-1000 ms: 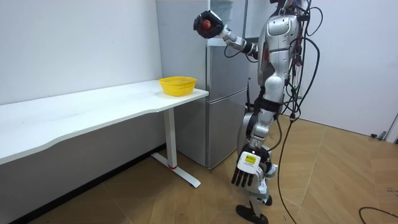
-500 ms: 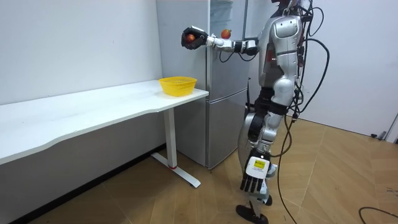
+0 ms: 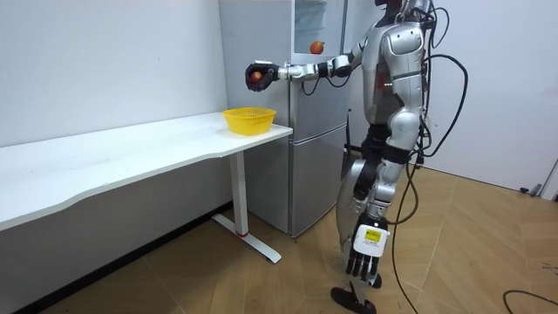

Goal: Retrieve from the upper fridge

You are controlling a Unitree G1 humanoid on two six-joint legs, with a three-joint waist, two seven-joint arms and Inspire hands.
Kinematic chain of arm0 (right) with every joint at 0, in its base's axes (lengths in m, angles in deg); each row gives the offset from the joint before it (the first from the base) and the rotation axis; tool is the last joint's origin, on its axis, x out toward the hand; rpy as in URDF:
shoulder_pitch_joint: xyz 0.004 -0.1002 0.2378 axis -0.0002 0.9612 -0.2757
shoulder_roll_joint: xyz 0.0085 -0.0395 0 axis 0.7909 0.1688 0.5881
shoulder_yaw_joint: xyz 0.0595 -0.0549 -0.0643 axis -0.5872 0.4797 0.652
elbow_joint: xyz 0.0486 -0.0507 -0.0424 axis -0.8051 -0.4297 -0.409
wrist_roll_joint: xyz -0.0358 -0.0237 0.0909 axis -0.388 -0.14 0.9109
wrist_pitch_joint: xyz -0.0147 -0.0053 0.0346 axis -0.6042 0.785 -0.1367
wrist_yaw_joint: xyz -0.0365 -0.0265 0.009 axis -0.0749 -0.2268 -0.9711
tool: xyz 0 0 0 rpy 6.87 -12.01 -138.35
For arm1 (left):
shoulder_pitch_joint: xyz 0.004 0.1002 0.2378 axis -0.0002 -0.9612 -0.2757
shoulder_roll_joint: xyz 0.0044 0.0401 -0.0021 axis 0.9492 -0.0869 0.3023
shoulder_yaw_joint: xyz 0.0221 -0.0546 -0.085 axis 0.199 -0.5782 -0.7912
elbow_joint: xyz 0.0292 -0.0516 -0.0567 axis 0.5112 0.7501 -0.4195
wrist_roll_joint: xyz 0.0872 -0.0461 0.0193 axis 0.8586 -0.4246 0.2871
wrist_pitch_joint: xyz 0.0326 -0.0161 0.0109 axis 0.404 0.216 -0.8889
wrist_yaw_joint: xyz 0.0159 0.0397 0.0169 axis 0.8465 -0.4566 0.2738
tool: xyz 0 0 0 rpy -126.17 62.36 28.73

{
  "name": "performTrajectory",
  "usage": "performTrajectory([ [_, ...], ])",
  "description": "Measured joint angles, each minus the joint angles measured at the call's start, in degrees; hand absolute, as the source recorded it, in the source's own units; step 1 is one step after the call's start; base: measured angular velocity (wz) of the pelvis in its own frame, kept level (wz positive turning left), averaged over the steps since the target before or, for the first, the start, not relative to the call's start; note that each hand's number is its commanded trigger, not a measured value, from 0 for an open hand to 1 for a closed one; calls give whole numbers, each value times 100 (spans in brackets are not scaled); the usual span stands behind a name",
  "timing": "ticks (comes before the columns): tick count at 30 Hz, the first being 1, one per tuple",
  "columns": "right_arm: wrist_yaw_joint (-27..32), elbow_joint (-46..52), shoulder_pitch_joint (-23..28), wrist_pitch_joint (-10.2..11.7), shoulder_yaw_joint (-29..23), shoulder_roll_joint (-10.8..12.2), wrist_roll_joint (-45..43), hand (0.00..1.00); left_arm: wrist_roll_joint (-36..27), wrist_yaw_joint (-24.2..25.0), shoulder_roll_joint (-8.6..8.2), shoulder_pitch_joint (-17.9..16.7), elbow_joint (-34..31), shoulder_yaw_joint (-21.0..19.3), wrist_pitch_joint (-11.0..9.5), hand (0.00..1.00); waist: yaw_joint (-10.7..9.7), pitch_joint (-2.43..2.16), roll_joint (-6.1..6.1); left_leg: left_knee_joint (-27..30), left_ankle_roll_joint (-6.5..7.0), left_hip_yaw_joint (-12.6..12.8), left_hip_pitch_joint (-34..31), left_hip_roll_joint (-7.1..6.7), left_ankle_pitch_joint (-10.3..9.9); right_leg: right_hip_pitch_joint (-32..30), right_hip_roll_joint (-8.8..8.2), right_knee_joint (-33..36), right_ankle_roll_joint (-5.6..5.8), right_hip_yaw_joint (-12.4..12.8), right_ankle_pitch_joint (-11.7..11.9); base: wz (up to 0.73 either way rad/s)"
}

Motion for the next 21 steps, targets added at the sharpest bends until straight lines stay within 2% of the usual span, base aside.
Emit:
performTrajectory([
  [3,1,-236,0,2,136,1,3,100,12,12,-2,43,-89,93,-13,0,146,19,-29,-5,1,0,-19,6,16,-68,-4,46,0,-1,0,0],
  [4,-1,-307,0,3,182,10,-20,100,12,13,-5,72,-89,127,-14,0,206,45,-43,-5,1,5,-23,8,18,-77,-3,47,0,4,0,0],
  [6,0,-346,0,0,182,17,-50,100,16,12,-9,101,-90,190,-13,0,265,61,-58,-3,1,4,-66,8,18,-113,-3,45,0,1,0,0],
  [17,26,-336,1,-3,194,127,-501,100,101,14,-11,205,-127,252,-15,0,406,65,-130,7,1,1,-167,4,19,-206,-9,50,0,-6,0,0],
  [18,26,-336,1,-3,194,127,-501,66,101,14,-12,205,-130,252,-15,0,406,64,-130,6,1,1,-167,3,19,-206,-10,51,0,-6,0,0],
  [19,26,-336,1,-3,194,127,-505,0,101,14,-11,204,-137,252,-14,0,407,64,-130,5,1,1,-169,2,19,-204,-10,56,0,-9,0,0],
  [21,28,-336,1,-3,199,127,-578,0,101,12,-11,200,-172,275,-18,0,417,64,-130,8,1,4,-169,3,18,-201,-10,56,-1,-5,1,0],
])
